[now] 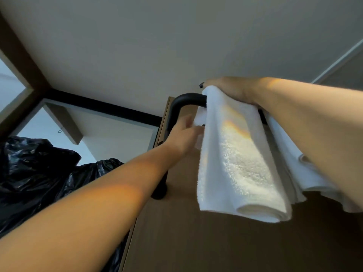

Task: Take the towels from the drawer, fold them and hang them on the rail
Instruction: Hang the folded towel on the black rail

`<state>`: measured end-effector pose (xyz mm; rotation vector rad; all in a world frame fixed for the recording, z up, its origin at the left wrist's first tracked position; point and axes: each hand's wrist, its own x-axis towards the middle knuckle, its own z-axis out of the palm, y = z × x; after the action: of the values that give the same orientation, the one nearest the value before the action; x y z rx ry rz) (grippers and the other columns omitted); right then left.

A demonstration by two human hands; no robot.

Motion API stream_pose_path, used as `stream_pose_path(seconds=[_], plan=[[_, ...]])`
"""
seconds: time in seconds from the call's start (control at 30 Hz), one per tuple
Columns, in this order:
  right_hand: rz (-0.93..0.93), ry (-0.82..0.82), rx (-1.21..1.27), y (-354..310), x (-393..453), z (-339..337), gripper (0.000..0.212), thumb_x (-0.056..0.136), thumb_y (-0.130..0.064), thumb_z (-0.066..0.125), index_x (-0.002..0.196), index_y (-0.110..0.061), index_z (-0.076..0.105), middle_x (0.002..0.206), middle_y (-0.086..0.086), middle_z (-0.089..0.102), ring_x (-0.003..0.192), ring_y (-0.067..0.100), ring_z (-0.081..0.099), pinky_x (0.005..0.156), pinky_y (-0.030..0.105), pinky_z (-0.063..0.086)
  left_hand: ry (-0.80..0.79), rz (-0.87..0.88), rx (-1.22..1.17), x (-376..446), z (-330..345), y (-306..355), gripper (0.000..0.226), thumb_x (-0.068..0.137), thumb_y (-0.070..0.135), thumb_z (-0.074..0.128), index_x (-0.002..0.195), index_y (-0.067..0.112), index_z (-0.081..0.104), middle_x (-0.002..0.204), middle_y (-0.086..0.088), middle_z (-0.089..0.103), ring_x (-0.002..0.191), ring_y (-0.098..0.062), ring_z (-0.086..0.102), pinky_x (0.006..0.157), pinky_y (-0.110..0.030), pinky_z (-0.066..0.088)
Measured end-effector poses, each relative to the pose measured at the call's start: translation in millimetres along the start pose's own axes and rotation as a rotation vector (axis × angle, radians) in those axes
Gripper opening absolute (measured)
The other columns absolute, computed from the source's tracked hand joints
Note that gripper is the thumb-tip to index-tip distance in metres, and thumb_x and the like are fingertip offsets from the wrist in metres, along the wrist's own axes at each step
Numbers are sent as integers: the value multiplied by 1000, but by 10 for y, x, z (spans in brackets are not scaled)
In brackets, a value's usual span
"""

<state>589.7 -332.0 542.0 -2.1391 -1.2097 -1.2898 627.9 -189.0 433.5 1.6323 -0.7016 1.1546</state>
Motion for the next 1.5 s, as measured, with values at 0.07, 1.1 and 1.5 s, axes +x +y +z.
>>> stream_pose_path(seconds=[0.07,1.1,1.5], plan=[[14,14,19,-15,-31,3,16,91,-26,51,76,-22,45,66,-2,43,60,13,38,67,34,31,-46,-17,3,28,23,24,38,97,23,57,134,12,56,116,-7,68,101,-23,65,83,-37,55],[194,629,399,102,-1184,865,61,97,-30,51,152,-20,26,149,5,38,132,19,41,100,20,28,20,-169,-290,-864,57,239,41,100,47,46,111,16,71,98,-8,77,88,-23,74,70,-34,62],[445,374,1157,304,-1360,1055,80,75,-57,75,131,-5,52,117,10,67,106,29,65,100,46,49,110,-120,-84,-938,105,160,15,85,28,71,90,14,69,86,-3,75,83,-17,70,81,-37,59]])
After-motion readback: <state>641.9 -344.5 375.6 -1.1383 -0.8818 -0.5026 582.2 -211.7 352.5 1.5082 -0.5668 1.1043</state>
